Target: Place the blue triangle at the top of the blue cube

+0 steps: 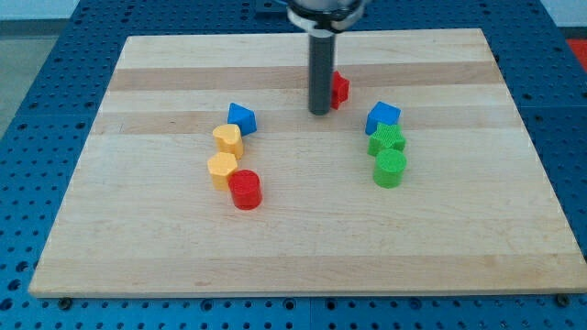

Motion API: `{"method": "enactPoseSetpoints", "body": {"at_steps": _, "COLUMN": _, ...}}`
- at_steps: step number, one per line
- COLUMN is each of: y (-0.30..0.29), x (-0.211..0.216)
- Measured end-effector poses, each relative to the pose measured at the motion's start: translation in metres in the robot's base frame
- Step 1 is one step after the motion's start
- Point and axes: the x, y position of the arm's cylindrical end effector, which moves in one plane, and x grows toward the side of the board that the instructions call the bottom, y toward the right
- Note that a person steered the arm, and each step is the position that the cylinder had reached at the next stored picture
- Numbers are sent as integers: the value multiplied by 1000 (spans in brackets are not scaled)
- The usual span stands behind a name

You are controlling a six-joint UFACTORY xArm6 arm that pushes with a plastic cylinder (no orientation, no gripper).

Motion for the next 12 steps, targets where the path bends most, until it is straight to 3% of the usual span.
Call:
{"method": "enactPoseSetpoints", "body": {"at_steps": 2, "y": -126, "x": 0}}
{"method": "enactPoseSetpoints", "body": {"at_steps": 4, "y": -210, "x": 12}}
{"method": "enactPoseSetpoints", "body": {"at_steps": 6, "y": -192, "x": 43}}
{"method": "enactPoseSetpoints", "body": {"at_steps": 12, "y": -10, "x": 19}}
